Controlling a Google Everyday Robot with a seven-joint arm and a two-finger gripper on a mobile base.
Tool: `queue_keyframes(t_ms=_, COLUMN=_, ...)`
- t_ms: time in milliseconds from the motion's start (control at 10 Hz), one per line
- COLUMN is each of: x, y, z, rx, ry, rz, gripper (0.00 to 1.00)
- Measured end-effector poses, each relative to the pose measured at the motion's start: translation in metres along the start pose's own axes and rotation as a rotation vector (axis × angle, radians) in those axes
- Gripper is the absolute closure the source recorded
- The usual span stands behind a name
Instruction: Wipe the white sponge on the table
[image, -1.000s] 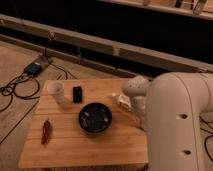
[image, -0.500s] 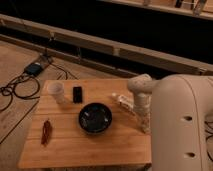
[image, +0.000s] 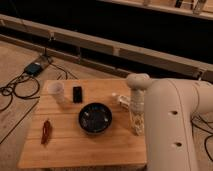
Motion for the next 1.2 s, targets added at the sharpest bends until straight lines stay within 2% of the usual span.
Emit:
queue_keyframes(t_ms=200, x=-0.005, y=0.019, z=-0.005, rx=-0.030, ry=0.057, rz=-0.042, gripper=1.00)
queue_keyframes(t_ms=300, x=-0.012, y=0.026, z=-0.009, rx=-0.041, ry=0.063, rz=-0.054, gripper=1.00)
queue_keyframes(t_ms=500, x=-0.036, y=0.043, z=-0.018, rx=-0.078, ry=0.030, rz=-0.063, gripper=1.00)
queue_keyframes(t_ms=800, x=-0.055, y=0.069, z=-0.033, rx=-0.132, ry=-0.007, rz=-0.047, gripper=1.00)
queue_keyframes(t_ms=1200, x=-0.036, y=0.095, z=-0.038, rx=-0.204, ry=0.015, rz=0.003, gripper=1.00)
